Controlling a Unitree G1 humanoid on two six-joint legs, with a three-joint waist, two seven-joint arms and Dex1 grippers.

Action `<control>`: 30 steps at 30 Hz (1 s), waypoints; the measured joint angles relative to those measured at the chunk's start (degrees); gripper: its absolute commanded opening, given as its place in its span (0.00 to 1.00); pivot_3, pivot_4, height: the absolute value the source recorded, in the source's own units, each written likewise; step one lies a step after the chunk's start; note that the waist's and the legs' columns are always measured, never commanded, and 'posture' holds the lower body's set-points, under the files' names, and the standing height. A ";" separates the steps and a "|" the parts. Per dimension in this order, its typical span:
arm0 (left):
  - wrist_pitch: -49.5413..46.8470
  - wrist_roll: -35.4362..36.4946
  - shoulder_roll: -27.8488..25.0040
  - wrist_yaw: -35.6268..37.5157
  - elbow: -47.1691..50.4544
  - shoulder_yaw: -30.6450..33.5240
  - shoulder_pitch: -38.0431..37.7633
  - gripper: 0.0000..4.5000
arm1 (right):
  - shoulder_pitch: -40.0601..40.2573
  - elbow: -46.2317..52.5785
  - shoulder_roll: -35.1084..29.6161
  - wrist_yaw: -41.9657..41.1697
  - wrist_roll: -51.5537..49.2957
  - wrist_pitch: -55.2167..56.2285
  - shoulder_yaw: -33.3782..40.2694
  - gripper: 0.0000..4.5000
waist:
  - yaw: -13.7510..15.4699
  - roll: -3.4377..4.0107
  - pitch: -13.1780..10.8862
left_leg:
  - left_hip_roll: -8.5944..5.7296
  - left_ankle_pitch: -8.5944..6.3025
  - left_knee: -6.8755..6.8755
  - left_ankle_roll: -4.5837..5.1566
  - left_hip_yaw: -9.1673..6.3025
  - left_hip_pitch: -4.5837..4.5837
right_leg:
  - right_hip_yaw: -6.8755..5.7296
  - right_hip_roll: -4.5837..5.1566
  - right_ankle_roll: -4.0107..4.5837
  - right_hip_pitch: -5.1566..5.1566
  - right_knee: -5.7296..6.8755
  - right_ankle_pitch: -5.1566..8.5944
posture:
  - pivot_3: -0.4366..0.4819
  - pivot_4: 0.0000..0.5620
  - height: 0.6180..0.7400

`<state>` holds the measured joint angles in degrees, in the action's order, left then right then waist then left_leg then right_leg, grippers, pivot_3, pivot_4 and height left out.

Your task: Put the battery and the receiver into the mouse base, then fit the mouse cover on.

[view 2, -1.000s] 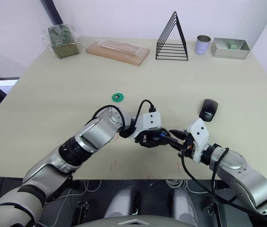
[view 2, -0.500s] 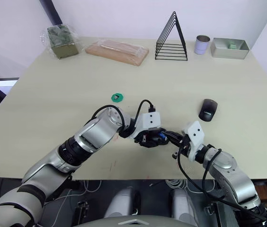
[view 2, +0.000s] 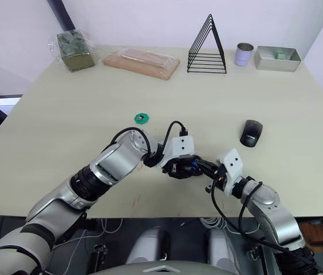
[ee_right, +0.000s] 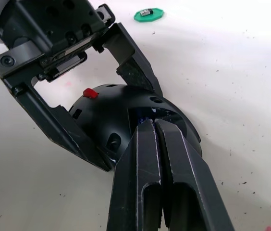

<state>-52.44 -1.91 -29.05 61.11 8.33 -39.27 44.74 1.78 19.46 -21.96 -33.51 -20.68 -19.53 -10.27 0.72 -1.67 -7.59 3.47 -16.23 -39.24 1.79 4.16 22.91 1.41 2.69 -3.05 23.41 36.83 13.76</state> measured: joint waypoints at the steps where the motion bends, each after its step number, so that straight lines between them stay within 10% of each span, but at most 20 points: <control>1: -0.04 -0.03 -0.03 -0.01 0.00 0.00 0.00 0.65 | 0.04 -0.22 0.13 -0.19 0.13 0.36 -0.20 0.01 | -0.03 0.00 0.00 | 0.00 0.00 0.00 0.00 0.01 -0.03 | 0.01 0.00 0.00 -0.02 0.01 0.00 | 0.48 0.27 1.00; 30: -2.15 0.05 -0.77 -0.12 -0.04 -0.06 -0.10 0.65 | -0.73 -13.22 6.87 -2.28 4.18 11.60 -1.97 0.01 | -1.47 -0.12 0.28 | 0.03 0.00 0.04 -0.01 0.02 -0.79 | 0.06 0.00 0.05 -0.64 0.06 0.03 | 0.48 0.27 1.00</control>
<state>-54.58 -1.86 -29.82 61.00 8.29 -39.32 44.64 1.05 6.25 -15.09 -35.79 -16.50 -7.92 -12.24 -0.75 -1.79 -7.31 3.51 -16.22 -39.20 1.78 4.18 22.12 1.47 2.69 -3.00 22.76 36.89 13.79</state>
